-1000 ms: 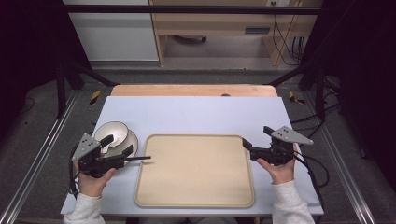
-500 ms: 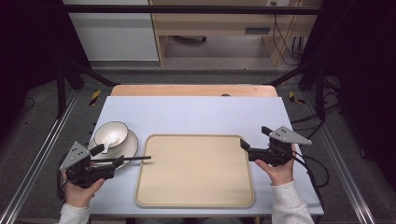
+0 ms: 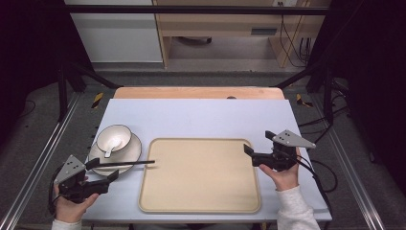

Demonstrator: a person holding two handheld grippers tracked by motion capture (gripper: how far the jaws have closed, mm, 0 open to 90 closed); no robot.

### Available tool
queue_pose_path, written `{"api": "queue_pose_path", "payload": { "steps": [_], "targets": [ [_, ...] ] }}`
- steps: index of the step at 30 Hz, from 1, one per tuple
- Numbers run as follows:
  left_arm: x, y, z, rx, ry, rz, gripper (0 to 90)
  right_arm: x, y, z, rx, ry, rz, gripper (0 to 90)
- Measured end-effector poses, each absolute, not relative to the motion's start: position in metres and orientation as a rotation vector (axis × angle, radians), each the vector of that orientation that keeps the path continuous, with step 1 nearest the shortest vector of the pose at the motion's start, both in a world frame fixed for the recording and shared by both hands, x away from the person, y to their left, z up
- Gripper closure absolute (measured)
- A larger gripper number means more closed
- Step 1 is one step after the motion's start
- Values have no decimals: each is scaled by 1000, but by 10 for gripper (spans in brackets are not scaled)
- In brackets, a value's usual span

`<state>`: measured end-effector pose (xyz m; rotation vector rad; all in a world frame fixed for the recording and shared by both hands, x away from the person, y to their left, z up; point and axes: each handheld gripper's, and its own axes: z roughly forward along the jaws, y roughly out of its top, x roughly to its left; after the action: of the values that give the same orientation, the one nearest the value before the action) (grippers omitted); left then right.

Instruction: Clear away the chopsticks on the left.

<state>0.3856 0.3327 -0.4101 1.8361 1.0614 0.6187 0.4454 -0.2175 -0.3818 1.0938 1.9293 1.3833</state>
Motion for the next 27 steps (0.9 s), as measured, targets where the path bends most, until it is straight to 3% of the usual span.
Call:
{"api": "queue_pose_path", "payload": {
  "steps": [9,27],
  "targets": [
    [394,335,-424,1899,1073,621,186,446,-217,-382,1094,1941,1375,82],
    [420,336,-450,1987,1112,666,415,446,-217,-383,1094,1939,1382,83]
  ]
}}
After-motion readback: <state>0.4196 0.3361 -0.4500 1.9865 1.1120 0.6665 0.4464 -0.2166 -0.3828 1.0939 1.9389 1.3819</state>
